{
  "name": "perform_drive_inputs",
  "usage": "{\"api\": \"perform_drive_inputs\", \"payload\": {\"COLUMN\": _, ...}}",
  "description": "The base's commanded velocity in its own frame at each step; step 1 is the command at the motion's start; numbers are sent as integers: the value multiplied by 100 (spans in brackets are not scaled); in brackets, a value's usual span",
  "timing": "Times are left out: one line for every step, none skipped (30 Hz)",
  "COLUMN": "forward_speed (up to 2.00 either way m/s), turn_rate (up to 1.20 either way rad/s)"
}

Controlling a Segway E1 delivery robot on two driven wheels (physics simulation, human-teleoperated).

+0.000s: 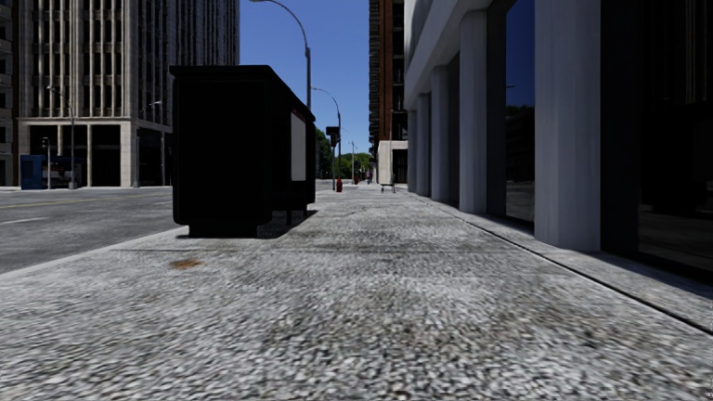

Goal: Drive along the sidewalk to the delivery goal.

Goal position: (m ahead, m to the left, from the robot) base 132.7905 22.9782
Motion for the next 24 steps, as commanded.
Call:
{"api": "perform_drive_inputs", "payload": {"forward_speed": 200, "turn_rate": 0}}
{"api": "perform_drive_inputs", "payload": {"forward_speed": 200, "turn_rate": 0}}
{"api": "perform_drive_inputs", "payload": {"forward_speed": 200, "turn_rate": 0}}
{"api": "perform_drive_inputs", "payload": {"forward_speed": 200, "turn_rate": 0}}
{"api": "perform_drive_inputs", "payload": {"forward_speed": 200, "turn_rate": 0}}
{"api": "perform_drive_inputs", "payload": {"forward_speed": 200, "turn_rate": 0}}
{"api": "perform_drive_inputs", "payload": {"forward_speed": 200, "turn_rate": 0}}
{"api": "perform_drive_inputs", "payload": {"forward_speed": 200, "turn_rate": 0}}
{"api": "perform_drive_inputs", "payload": {"forward_speed": 200, "turn_rate": 0}}
{"api": "perform_drive_inputs", "payload": {"forward_speed": 200, "turn_rate": 0}}
{"api": "perform_drive_inputs", "payload": {"forward_speed": 200, "turn_rate": 0}}
{"api": "perform_drive_inputs", "payload": {"forward_speed": 200, "turn_rate": 0}}
{"api": "perform_drive_inputs", "payload": {"forward_speed": 200, "turn_rate": 0}}
{"api": "perform_drive_inputs", "payload": {"forward_speed": 200, "turn_rate": 0}}
{"api": "perform_drive_inputs", "payload": {"forward_speed": 200, "turn_rate": 0}}
{"api": "perform_drive_inputs", "payload": {"forward_speed": 200, "turn_rate": 0}}
{"api": "perform_drive_inputs", "payload": {"forward_speed": 200, "turn_rate": 0}}
{"api": "perform_drive_inputs", "payload": {"forward_speed": 200, "turn_rate": 0}}
{"api": "perform_drive_inputs", "payload": {"forward_speed": 200, "turn_rate": 0}}
{"api": "perform_drive_inputs", "payload": {"forward_speed": 200, "turn_rate": 0}}
{"api": "perform_drive_inputs", "payload": {"forward_speed": 200, "turn_rate": 0}}
{"api": "perform_drive_inputs", "payload": {"forward_speed": 200, "turn_rate": 0}}
{"api": "perform_drive_inputs", "payload": {"forward_speed": 200, "turn_rate": 0}}
{"api": "perform_drive_inputs", "payload": {"forward_speed": 200, "turn_rate": 0}}
